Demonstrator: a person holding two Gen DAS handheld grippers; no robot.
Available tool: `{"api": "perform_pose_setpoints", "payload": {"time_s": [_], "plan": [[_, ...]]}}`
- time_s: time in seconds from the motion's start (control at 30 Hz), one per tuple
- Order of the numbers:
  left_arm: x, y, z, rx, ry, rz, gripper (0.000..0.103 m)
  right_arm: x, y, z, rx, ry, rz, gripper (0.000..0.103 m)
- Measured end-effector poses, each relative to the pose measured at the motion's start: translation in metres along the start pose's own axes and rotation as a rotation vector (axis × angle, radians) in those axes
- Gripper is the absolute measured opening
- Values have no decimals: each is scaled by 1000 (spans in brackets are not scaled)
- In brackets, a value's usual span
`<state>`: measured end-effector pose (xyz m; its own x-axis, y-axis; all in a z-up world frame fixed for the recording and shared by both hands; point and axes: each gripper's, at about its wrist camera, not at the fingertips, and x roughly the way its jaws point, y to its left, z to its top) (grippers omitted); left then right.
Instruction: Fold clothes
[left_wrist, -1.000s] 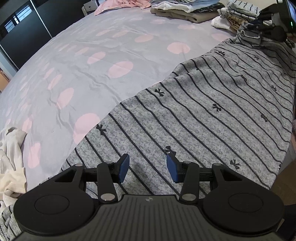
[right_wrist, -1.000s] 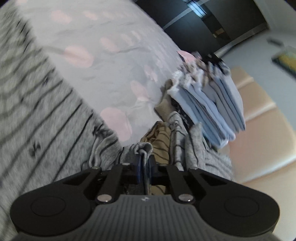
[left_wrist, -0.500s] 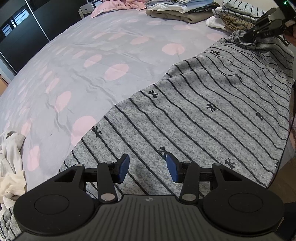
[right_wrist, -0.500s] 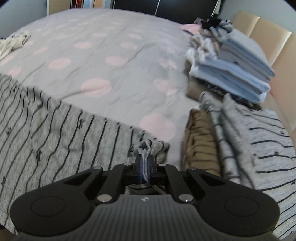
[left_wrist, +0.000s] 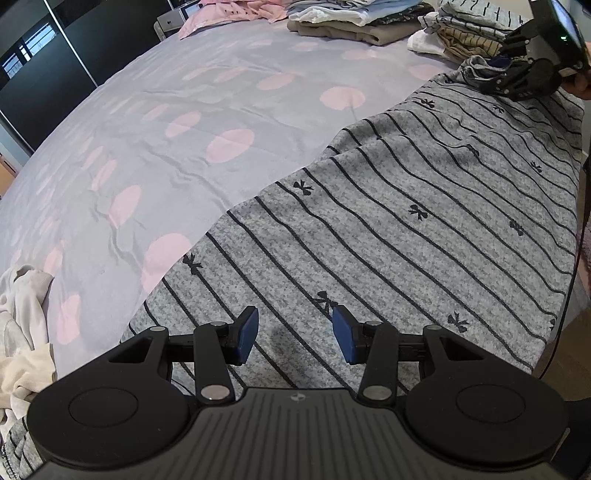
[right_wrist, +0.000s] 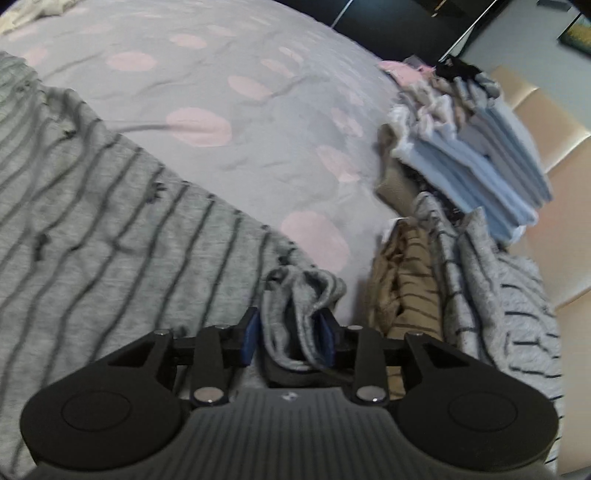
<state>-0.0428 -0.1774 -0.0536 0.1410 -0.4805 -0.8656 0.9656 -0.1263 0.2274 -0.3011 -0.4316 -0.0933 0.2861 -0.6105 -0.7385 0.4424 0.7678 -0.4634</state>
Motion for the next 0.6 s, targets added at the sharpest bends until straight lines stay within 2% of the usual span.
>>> {"api": "perform_pose_setpoints", "payload": {"time_s": [0.07,0.17,0.3,0.37,0.47,0.53,0.6], "plan": [[1,1,0,-3,11,11,42,0,-13,3,88,5,2,21],[10,7,-3,-40,74,49,42,-5,-39,7,257,0,17,12],[20,21,-11,-125,151,57,41,-24,-81,11,484,-33,22,9],[25,25,-15,-151,195,57,40,-43,-106,11,597,-69,-11,8],[38,28,-23,-163,286,71,33,-63,-149,7,801,-129,-56,8],[43,34,-29,-192,311,65,33,-59,-162,7,840,-127,-78,8],[43,40,-31,-221,322,51,33,-48,-162,13,815,-108,-107,8]]}}
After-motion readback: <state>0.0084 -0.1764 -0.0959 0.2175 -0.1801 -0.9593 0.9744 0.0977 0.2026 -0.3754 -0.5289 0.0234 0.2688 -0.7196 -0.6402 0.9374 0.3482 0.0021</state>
